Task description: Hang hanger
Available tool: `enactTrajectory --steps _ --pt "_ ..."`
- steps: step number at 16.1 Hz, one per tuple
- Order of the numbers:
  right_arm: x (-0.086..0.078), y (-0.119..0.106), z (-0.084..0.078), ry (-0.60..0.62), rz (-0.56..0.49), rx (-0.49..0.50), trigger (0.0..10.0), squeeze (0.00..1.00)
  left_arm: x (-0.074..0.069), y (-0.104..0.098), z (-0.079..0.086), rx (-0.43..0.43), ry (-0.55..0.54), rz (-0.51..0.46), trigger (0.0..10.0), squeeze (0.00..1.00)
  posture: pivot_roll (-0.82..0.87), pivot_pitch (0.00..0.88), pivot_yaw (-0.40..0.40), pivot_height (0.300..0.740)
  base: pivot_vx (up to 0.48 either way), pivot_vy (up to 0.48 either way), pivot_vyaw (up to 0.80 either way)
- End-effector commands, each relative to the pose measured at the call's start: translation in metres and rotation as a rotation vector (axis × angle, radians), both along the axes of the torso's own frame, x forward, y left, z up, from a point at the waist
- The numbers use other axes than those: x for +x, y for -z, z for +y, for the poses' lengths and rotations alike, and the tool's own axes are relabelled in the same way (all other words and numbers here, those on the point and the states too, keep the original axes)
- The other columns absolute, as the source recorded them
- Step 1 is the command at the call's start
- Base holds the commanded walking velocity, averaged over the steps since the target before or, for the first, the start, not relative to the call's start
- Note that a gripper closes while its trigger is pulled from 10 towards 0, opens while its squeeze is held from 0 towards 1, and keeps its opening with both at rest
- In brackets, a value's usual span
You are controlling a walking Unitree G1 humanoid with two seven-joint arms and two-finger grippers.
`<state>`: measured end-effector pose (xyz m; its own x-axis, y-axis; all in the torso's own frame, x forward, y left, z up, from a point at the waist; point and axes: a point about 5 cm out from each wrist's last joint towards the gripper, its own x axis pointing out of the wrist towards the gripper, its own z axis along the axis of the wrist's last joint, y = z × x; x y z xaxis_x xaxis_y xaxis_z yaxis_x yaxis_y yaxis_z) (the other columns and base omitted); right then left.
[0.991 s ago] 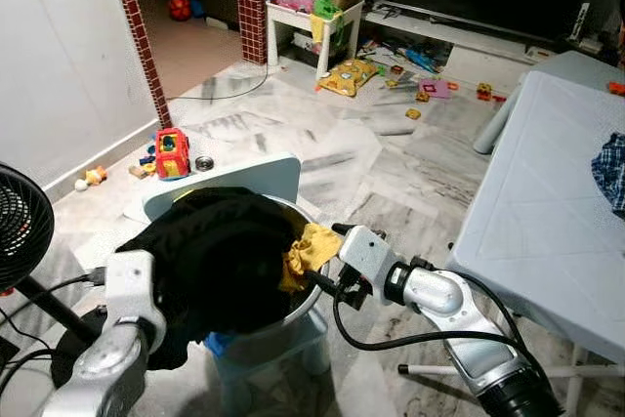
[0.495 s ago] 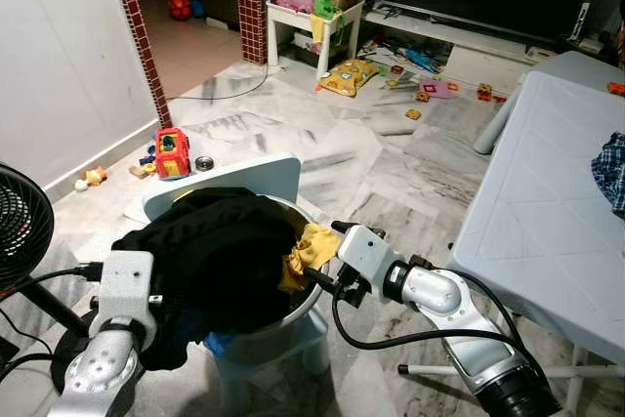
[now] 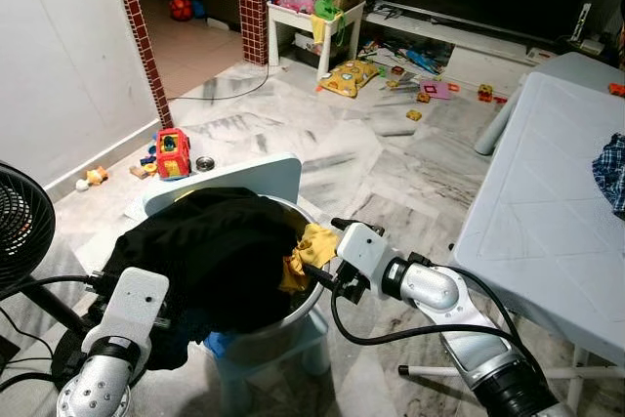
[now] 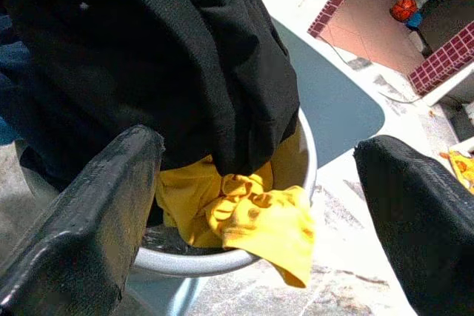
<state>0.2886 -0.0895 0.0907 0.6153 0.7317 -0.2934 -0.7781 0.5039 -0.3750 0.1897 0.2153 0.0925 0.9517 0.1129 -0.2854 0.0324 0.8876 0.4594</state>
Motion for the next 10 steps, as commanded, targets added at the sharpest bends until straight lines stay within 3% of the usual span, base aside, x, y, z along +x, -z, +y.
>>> enactTrajectory --steps 1,3,4,6,7,9,10 --pt "0.004 -0.003 -0.002 0.000 -0.022 -0.012 10.0 0.00 -0.003 0.000 0.000 -0.034 -0.035 -0.031 10.0 1.00 -0.03 0.007 -0.034 0.740 0.000 0.000 0.00" --pt "0.006 -0.003 -0.003 0.009 -0.035 -0.015 10.0 0.00 0.000 0.014 0.014 -0.223 -0.182 -0.038 10.0 1.00 -0.04 0.005 -0.035 0.740 0.000 0.000 0.00" --pt "0.006 -0.003 -0.003 0.010 -0.037 -0.015 10.0 0.00 0.005 0.015 0.017 -0.257 -0.189 -0.048 10.0 1.00 -0.03 0.003 -0.037 0.740 0.000 0.000 0.00" --pt "0.008 -0.005 -0.002 0.011 -0.052 -0.017 10.0 0.00 0.031 0.011 0.026 -0.403 -0.250 -0.073 10.0 1.00 -0.04 0.000 -0.041 0.740 0.000 0.000 0.00" --pt "0.010 -0.006 0.000 0.011 -0.064 -0.017 10.0 0.00 0.052 0.004 0.024 -0.541 -0.283 -0.110 10.0 1.00 -0.05 0.000 -0.043 0.740 0.000 0.000 0.00" --pt "0.011 -0.008 0.000 0.010 -0.076 -0.018 10.0 0.00 0.073 -0.004 0.021 -0.628 -0.292 -0.145 10.0 1.00 -0.06 0.000 -0.042 0.740 0.000 0.000 0.00" --pt "0.012 -0.009 -0.001 0.015 -0.082 -0.020 10.0 0.00 0.083 -0.006 0.017 -0.668 -0.290 -0.152 10.0 0.83 -0.07 0.000 -0.043 0.740 0.000 0.000 0.00"
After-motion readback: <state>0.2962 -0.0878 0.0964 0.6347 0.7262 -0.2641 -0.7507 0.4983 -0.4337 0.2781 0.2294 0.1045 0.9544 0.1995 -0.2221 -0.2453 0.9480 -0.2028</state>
